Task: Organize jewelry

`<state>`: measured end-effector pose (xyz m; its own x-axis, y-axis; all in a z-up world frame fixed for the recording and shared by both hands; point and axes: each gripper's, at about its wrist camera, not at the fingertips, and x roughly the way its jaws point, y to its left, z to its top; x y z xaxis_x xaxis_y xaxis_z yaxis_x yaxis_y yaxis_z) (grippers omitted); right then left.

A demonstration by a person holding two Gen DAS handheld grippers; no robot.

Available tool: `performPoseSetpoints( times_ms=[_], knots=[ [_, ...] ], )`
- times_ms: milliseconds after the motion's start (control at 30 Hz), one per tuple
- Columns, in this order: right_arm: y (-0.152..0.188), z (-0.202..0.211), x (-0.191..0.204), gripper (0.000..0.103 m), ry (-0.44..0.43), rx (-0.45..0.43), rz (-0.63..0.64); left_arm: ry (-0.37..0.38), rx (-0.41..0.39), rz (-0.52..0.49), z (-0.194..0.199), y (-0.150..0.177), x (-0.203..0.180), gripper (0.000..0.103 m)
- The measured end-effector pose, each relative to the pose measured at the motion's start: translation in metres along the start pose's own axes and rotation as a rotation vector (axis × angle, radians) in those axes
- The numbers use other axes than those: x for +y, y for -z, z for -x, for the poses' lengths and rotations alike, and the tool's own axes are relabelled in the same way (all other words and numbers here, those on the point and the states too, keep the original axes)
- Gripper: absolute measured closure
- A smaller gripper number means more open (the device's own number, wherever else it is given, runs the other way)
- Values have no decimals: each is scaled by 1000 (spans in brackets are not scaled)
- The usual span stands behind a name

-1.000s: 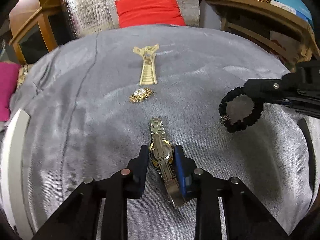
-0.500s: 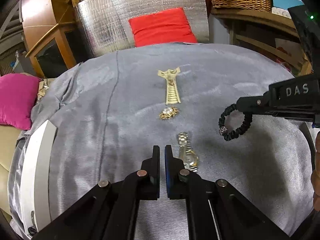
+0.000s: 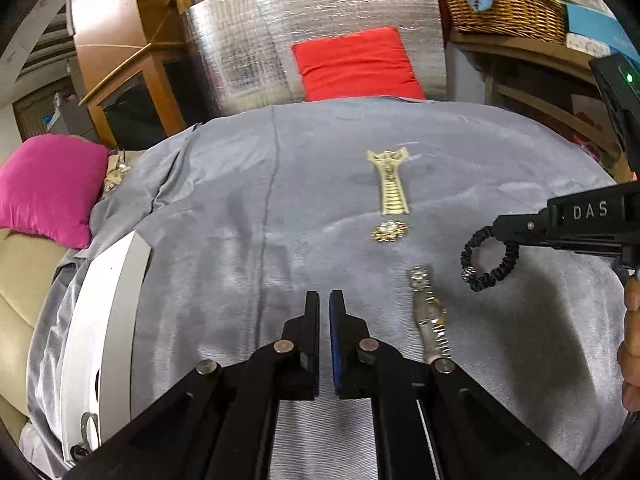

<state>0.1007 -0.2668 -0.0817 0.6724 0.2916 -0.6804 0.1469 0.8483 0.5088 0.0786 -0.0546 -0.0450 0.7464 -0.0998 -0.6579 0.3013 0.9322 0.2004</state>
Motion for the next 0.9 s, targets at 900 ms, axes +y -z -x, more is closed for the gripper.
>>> performPoseSetpoints(
  times_ms=[900],
  knots=[
    [11,-26,34,93,-26,31,43,-89,-24,47,11,9,47,98]
  ],
)
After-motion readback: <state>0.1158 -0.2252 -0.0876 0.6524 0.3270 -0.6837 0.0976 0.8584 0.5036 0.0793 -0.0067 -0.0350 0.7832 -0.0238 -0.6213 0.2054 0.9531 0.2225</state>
